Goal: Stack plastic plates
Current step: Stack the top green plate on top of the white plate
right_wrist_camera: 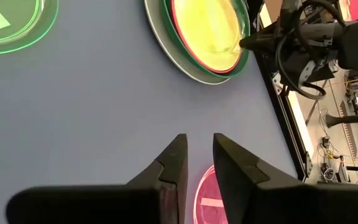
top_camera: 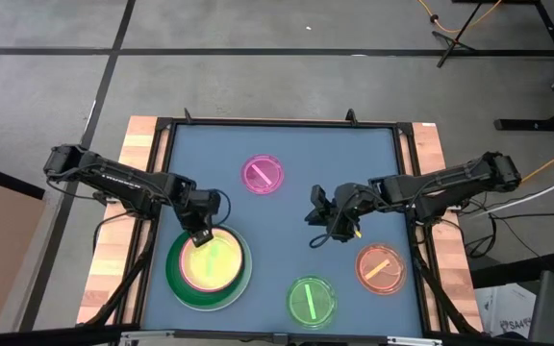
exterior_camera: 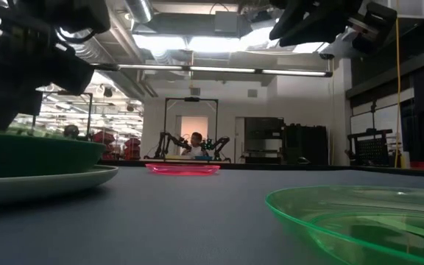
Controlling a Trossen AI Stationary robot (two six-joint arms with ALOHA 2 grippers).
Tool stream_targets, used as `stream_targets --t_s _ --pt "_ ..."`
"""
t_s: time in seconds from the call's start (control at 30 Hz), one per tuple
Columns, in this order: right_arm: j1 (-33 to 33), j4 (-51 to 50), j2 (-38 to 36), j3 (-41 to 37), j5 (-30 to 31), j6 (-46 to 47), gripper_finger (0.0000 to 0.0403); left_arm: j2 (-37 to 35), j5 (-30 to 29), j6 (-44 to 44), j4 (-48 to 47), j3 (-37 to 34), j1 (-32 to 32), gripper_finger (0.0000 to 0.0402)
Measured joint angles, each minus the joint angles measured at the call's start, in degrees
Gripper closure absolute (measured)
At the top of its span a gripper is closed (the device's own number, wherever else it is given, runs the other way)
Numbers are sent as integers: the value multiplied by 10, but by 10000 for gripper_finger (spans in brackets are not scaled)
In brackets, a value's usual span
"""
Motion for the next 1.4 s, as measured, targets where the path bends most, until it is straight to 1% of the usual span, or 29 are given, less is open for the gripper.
stream_targets --t_s 0.17,0.27,0.47,0.57,0.7,1.07,1.4 --pt "0 0 0 0 0 0 331 0 -43 -1 -10 0 0 401" --pt "0 0 0 0 0 0 331 0 -58 0 -10 0 0 401" --pt "0 0 0 0 0 0 331 0 -63 -5 -10 0 -14 401" --pt "0 0 0 0 0 0 331 0 -64 -29 -8 0 -29 401" --pt "0 0 0 0 0 0 331 0 -90 -50 -7 0 -50 401" --pt "0 0 0 0 0 0 331 0 -126 -51 -3 0 -81 401" --pt "0 0 0 0 0 0 331 0 -127 -52 -3 0 -87 401"
